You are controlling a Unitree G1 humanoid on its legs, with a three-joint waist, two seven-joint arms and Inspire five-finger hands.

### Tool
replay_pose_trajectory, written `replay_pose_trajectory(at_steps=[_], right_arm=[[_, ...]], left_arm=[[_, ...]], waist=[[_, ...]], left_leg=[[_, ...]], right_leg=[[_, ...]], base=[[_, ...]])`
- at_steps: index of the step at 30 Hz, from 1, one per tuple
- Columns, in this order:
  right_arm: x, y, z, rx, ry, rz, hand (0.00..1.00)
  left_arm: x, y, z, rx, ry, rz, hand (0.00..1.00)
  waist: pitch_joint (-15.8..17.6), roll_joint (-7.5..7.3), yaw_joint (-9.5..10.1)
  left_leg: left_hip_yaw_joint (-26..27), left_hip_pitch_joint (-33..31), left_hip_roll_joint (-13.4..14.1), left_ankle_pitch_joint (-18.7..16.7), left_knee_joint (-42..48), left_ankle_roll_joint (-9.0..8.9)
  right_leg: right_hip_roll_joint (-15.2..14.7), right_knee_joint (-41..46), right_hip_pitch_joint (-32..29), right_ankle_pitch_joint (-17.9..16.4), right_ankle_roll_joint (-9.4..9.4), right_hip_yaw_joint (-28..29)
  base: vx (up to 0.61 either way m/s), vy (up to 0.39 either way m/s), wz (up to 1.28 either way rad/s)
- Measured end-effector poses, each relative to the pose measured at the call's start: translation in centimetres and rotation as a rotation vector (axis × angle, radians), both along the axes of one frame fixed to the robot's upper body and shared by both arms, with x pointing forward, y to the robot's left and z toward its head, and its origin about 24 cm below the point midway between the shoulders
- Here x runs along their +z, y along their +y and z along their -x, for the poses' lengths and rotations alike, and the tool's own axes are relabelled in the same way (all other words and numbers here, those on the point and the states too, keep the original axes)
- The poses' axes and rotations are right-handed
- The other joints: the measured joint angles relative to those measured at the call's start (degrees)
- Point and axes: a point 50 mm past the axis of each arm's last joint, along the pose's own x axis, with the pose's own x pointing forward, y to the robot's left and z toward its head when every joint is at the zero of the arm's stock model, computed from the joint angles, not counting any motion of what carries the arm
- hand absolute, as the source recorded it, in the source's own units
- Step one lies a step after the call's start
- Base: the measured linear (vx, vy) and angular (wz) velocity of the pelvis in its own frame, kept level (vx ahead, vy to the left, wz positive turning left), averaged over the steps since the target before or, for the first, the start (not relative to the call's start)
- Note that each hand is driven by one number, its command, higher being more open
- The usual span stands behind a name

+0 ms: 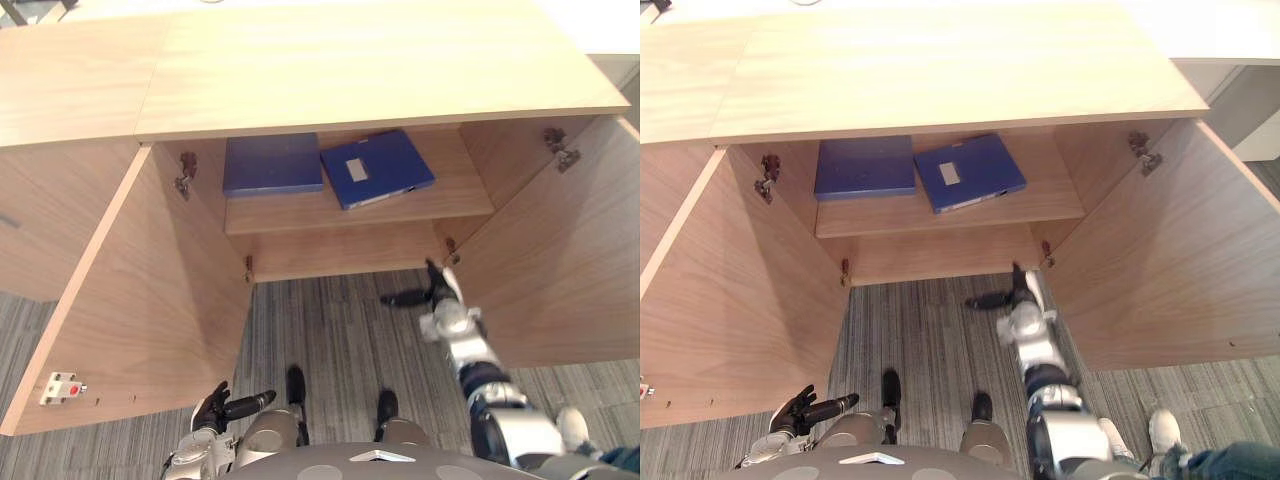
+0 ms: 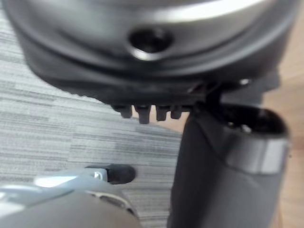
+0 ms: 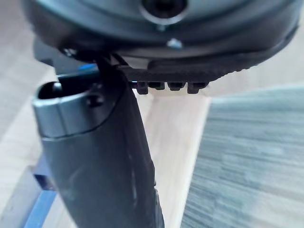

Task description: Walk over to the cabinet, pick up the folder, carry it to the office cabinet, place the folder inside the office cabinet, then close the office cabinet door

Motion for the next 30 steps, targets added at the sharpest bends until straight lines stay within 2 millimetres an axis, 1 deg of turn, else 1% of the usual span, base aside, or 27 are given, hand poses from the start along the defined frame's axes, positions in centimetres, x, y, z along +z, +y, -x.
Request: replay_pose_trajectory(at_steps=[1, 2, 3, 4, 5, 6, 7, 8, 9, 10, 12, 16, 18, 20, 22, 23, 25, 26, 28, 30], right_arm=[[-1.5, 0.6, 1.8, -0.044, 0.054, -0.060, 1.00], [-2.5, 0.9, 3.1, -0.069, 0.094, -0.090, 1.00], [-4.9, 1.8, 7.0, -0.139, 0.197, -0.155, 1.00], [-6.1, 2.5, 9.1, -0.183, 0.259, -0.208, 1.00], [-7.1, 3.2, 11.1, -0.223, 0.321, -0.254, 1.00], [-7.5, 3.3, 11.8, -0.239, 0.335, -0.266, 1.00], [-7.5, 3.0, 12.0, -0.265, 0.319, -0.278, 1.00], [-8.0, 2.7, 13.1, -0.363, 0.337, -0.333, 1.00], [-8.1, 2.5, 13.5, -0.393, 0.346, -0.344, 1.00], [-8.3, 2.3, 13.8, -0.438, 0.352, -0.369, 1.00], [-8.5, 2.2, 14.4, -0.488, 0.363, -0.398, 1.00], [-9.0, 2.3, 15.3, -0.533, 0.398, -0.428, 1.00], [-9.1, 2.3, 15.6, -0.541, 0.408, -0.433, 1.00], [-9.2, 2.4, 16.1, -0.540, 0.427, -0.433, 1.00], [-9.3, 2.6, 16.2, -0.527, 0.438, -0.433, 1.00], [-9.4, 2.7, 16.3, -0.523, 0.445, -0.435, 1.00], [-9.4, 3.1, 16.3, -0.483, 0.454, -0.427, 1.00], [-9.3, 3.2, 16.1, -0.454, 0.454, -0.418, 1.00], [-9.3, 3.2, 15.9, -0.447, 0.447, -0.415, 1.00], [-9.2, 3.6, 15.7, -0.437, 0.440, -0.420, 1.00]], left_arm=[[-0.1, 0.1, 0.3, 0.000, 0.016, -0.006, 1.00], [-0.2, 0.2, 0.5, 0.005, 0.026, -0.006, 1.00], [-0.4, 0.4, 0.9, 0.040, 0.049, -0.001, 1.00], [-0.4, 0.5, 1.1, 0.059, 0.058, -0.003, 1.00], [-0.5, 0.6, 1.3, 0.078, 0.064, -0.005, 1.00], [-0.5, 0.6, 1.3, 0.087, 0.063, -0.006, 1.00], [-0.4, 0.7, 1.1, 0.099, 0.057, -0.011, 1.00], [-0.4, 1.0, 1.1, 0.105, 0.061, -0.022, 1.00], [-0.3, 1.0, 0.9, 0.106, 0.056, -0.024, 1.00], [-0.3, 1.1, 0.7, 0.115, 0.052, -0.024, 1.00], [-0.4, 1.2, 1.0, 0.143, 0.060, -0.021, 1.00], [-0.5, 1.6, 1.4, 0.200, 0.072, -0.013, 1.00], [-0.5, 1.6, 1.6, 0.228, 0.078, -0.006, 1.00], [-0.6, 1.7, 1.9, 0.252, 0.085, -0.001, 1.00], [-0.6, 1.8, 2.2, 0.270, 0.092, 0.001, 1.00], [-0.7, 1.8, 2.4, 0.276, 0.096, 0.000, 1.00], [-0.7, 1.9, 2.9, 0.309, 0.101, 0.004, 1.00], [-0.7, 1.9, 2.8, 0.310, 0.095, 0.003, 1.00], [-0.7, 1.9, 2.9, 0.311, 0.099, 0.004, 1.00], [-0.7, 1.8, 3.1, 0.303, 0.107, 0.000, 1.00]], waist=[[-0.09, 0.00, -0.96], [-0.10, -0.02, -1.43], [-0.33, -0.39, -2.12], [-0.61, -0.69, -2.25], [-0.71, -0.89, -2.38], [-0.78, -1.07, -2.37], [-0.68, -1.57, -2.41], [-0.82, -2.46, -2.06], [-1.01, -2.81, -2.05], [-1.07, -2.82, -1.92], [-1.34, -3.35, -1.92], [-1.83, -4.37, -1.45], [-2.31, -4.73, -0.87], [-3.10, -4.73, -0.48], [-3.70, -5.21, -0.49], [-3.81, -4.79, -0.49], [-4.61, -5.04, -0.55], [-4.69, -5.08, -0.54], [-5.10, -4.88, -0.46], [-6.34, -4.73, -0.42]], left_leg=[[0.04, 0.84, -0.24, -0.25, -0.02, 0.35], [0.32, 1.50, -0.32, -0.41, -0.03, 0.59], [1.50, 3.15, -0.06, -0.90, -0.13, 0.86], [2.12, 3.88, 0.07, -1.24, -0.28, 0.84], [2.47, 4.59, 0.16, -1.46, -0.32, 0.92], [2.76, 4.92, 0.10, -1.64, -0.35, 1.00], [3.12, 5.59, -0.15, -1.80, -0.36, 1.04], [3.13, 6.51, -0.93, -1.95, -0.37, 1.10], [3.19, 6.62, -0.92, -1.94, -0.37, 1.09], [3.08, 7.26, -0.87, -1.86, -0.37, 0.99], [2.89, 7.95, -0.91, -1.71, -0.37, 0.74], [2.82, 9.48, -1.21, -2.36, -0.42, 0.98], [2.81, 10.34, -1.47, -3.01, -0.44, 0.97], [2.60, 10.57, -1.69, -3.54, -0.45, 0.98], [2.18, 10.99, -1.80, -3.98, -0.46, 0.98], [2.09, 11.13, -1.82, -4.28, -0.47, 0.95], [1.72, 11.44, -1.80, -4.99, -0.46, 0.74], [0.92, 11.15, -1.72, -5.44, -0.46, 0.48], [0.39, 10.88, -1.57, -6.01, -0.46, -0.03], [-0.45, 10.14, -1.09, -6.75, -0.41, -0.77]], right_leg=[[-0.26, 0.99, 0.29, -0.72, -1.08, 0.06], [-0.37, 1.50, 0.56, -1.09, -1.67, 0.27], [-0.56, 2.68, 1.06, -1.33, -2.05, 0.61], [-0.56, 3.01, 1.34, -1.29, -1.93, 0.62], [-0.55, 3.43, 1.71, -1.38, -1.37, 0.64], [-0.66, 3.83, 1.59, -1.55, -0.92, 0.80], [-1.13, 4.81, 1.71, -1.84, 0.99, 0.96], [-1.75, 6.07, 1.96, -3.33, 2.87, 0.77], [-1.75, 6.07, 2.14, -3.65, 2.62, 0.55], [-1.73, 5.85, 3.08, -3.71, 2.61, 0.33], [-1.77, 5.02, 4.42, -3.64, 2.64, -0.15], [-1.92, 3.44, 6.87, -3.72, 2.20, -0.37], [-2.08, 3.31, 7.81, -4.27, 1.11, -0.38], [-2.26, 3.28, 8.10, -4.68, 0.57, -0.40], [-2.27, 3.14, 8.71, -5.20, -0.28, -0.43], [-2.27, 2.87, 9.04, -5.33, -0.43, -0.51], [-2.27, 2.45, 9.73, -5.97, -0.60, -0.91], [-2.26, 2.47, 9.91, -6.84, -0.56, -1.79], [-2.05, 2.41, 10.00, -7.68, -0.83, -2.52], [-1.54, 2.19, 9.85, -8.73, -0.81, -3.40]], base=[[0.03, 0.071, -0.08], [0.04, 0.041, -0.25], [0.04, 0.013, -0.36], [0.04, -0.005, -0.39], [0.02, -0.018, -0.25], [0.02, -0.018, -0.23], [0.00, -0.019, -0.11], [0.00, -0.012, -0.04], [0.01, -0.007, 0.11], [0.03, 0.001, 0.08], [0.04, 0.005, 0.09], [0.06, 0.023, 0.03], [0.09, 0.034, 0.00], [0.09, 0.027, 0.02], [0.11, 0.017, 0.03], [0.10, 0.008, 0.01], [0.14, -0.009, 0.11], [0.18, -0.048, 0.26], [0.16, -0.049, 0.19], [0.16, -0.055, 0.16]])
